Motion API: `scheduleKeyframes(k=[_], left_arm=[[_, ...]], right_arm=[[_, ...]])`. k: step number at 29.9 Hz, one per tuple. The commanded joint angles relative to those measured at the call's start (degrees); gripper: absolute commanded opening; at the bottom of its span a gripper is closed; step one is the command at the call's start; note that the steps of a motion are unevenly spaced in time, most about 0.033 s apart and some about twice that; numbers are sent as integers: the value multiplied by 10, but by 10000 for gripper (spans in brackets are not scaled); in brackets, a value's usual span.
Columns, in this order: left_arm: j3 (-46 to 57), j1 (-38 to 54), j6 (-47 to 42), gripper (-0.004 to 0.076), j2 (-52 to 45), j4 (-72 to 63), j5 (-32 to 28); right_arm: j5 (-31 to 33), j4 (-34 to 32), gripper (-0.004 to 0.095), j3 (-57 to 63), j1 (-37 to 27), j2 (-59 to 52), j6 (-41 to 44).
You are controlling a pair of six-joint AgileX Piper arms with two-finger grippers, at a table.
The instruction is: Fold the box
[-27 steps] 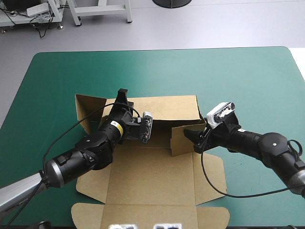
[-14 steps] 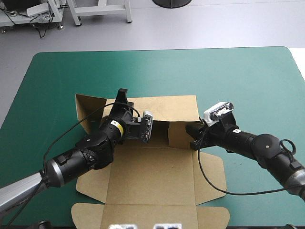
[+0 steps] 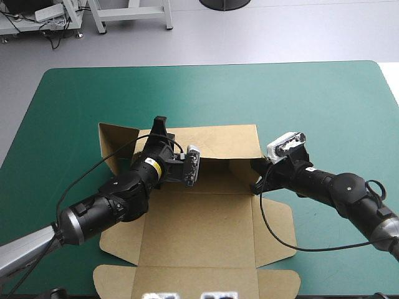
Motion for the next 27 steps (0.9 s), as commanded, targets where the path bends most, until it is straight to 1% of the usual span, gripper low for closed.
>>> scheduleKeyframes(k=[1,3,4,7,9,11,13,20,24,27], left_arm=[[-1,-8,-3,29,-5,-56,2],[-1,-8,-7,62,-9,-56,7],[-1,-8,-9,92,-13,-56,8],[-1,-10,-10,209,-30,-82,-1],[-1,-19,-10,303,-45,-93,-1],[-1,-30,-7,370,-60,-104,3],[-1,-41,-8,389,-74,-112,8],[-2,-54,-11,389,-101,-143,25],[-14,-56,5,389,-114,-204,54],[-35,-70,14,389,-132,-251,55]], right_arm=[[91,24,-17,-11,6,-3,1],[91,24,-17,-11,6,-3,1],[91,24,-17,-11,6,-3,1],[91,24,-17,-11,6,-3,1],[85,24,-17,-11,6,-3,1],[77,24,-17,-11,6,-3,1],[72,24,-18,-11,6,-3,1],[62,24,-17,-11,6,-3,5],[31,22,-17,-11,6,-3,18],[5,16,-18,-14,6,-3,16]])
